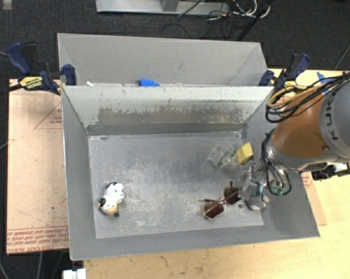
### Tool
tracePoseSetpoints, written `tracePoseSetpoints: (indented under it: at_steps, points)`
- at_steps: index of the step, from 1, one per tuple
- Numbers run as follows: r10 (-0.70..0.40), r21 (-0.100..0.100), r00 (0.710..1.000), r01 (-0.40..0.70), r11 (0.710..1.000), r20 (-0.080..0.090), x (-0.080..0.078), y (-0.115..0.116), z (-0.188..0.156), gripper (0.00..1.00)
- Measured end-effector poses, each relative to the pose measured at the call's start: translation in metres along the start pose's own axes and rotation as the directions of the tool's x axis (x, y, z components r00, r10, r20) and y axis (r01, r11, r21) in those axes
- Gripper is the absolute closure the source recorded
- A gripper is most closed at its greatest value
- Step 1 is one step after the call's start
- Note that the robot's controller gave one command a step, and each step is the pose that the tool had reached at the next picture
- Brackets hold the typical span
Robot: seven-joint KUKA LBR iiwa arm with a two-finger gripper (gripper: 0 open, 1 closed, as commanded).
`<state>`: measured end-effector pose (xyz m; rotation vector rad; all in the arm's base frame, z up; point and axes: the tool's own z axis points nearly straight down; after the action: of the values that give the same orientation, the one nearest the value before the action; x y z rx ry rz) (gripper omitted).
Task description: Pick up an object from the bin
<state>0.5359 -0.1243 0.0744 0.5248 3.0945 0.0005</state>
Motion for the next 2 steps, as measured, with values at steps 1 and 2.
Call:
tracePoseSetpoints:
  at_steps: [1, 2]
  points:
    - [0.0, 0.0, 1.0, 0.0, 1.0, 0.0, 0.0, 0.0, 0.0, 1.0]
    - [0.0, 0.0, 1.0, 0.0, 1.0, 0.0, 0.0002, 0.0001, -0.0011, 1.0]
